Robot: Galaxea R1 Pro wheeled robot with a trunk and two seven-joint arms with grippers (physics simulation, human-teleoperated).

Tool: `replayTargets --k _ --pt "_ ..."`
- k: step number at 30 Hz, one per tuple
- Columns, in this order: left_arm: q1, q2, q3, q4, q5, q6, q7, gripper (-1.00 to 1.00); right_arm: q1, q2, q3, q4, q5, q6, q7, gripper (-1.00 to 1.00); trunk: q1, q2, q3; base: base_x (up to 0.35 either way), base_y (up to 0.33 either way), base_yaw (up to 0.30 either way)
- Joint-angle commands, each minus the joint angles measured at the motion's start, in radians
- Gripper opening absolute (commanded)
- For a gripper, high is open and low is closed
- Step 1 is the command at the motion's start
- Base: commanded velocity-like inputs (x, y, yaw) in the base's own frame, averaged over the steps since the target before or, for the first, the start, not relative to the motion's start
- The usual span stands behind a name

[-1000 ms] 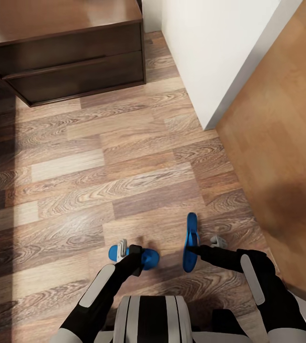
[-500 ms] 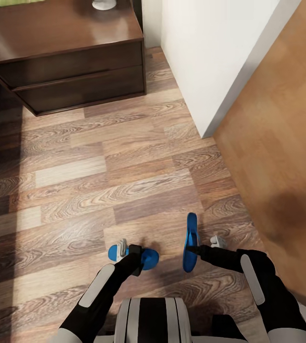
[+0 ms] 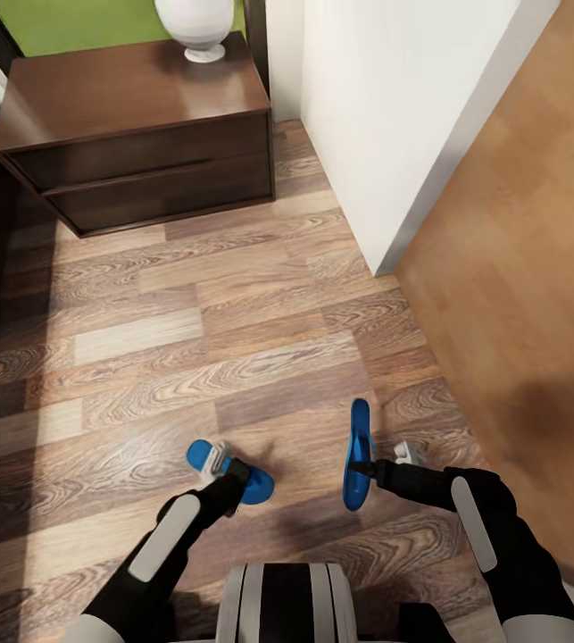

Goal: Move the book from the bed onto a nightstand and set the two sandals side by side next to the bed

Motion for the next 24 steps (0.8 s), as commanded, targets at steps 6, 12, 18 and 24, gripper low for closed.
replayTargets --k 6,12,18,24 --pt "0.001 0.004 0.001 0.000 -0.146 0.036 0.009 -1.00 0.000 0.000 -0.002 0.000 0.008 0.004 0.009 -1.00 -0.003 0.001 0.023 0.000 0.000 0.000" --pt "0.002 0.040 0.000 -0.002 -0.165 0.103 0.009 -1.00 0.000 0.000 -0.002 0.000 0.008 0.004 0.008 -1.00 -0.005 0.003 0.046 0.000 0.000 0.000" --pt "0.006 0.079 -0.002 -0.005 -0.167 0.118 0.010 -1.00 0.000 0.000 -0.002 0.000 0.008 0.004 0.008 -1.00 -0.008 0.004 0.069 0.000 0.000 0.000" --pt "0.009 0.120 -0.002 -0.040 -0.168 0.245 0.009 -1.00 0.000 0.000 -0.002 0.000 0.018 0.004 0.008 -1.00 -0.011 0.005 0.092 0.000 0.000 0.000"
